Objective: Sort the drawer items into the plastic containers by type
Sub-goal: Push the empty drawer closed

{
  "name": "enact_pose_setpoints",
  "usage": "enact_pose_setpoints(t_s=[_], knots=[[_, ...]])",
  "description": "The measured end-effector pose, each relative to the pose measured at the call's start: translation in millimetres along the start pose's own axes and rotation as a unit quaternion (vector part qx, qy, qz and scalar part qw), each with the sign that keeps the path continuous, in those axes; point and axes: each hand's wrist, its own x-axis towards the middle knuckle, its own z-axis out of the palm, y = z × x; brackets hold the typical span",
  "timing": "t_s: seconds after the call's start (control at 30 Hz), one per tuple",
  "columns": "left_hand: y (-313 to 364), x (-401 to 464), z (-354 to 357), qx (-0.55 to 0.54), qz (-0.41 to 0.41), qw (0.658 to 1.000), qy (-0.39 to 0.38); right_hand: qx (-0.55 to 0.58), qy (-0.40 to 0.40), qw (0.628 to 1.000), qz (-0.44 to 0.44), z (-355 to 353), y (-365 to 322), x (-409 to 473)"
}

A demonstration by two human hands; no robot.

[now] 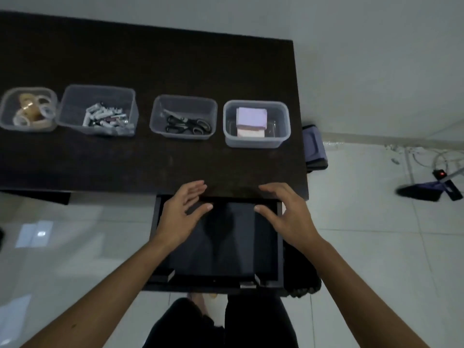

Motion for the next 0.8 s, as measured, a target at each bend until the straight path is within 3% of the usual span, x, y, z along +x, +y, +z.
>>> enact_pose_setpoints(t_s=[0.23, 0.43, 0.63, 0.8], knots=[[-83, -82, -11, 0.117, -0.045, 0.989, -0.08, 0.045, -0.123, 0.985, 0.112, 64, 18, -103], [-120, -124, -29, 0.24, -0.044, 0.96, -0.138, 0.039, -0.195, 0.968, 0.154, 101, 17, -148], [-126, -131, -34, 0.308, -0.022, 0.939, -0.15, -0.064, -0.177, 0.975, 0.116, 117, 21, -166], [-131, -133, -36, 0.34, -0.006, 0.923, -0.18, -0.068, -0.155, 0.982, 0.088, 116, 22, -168]])
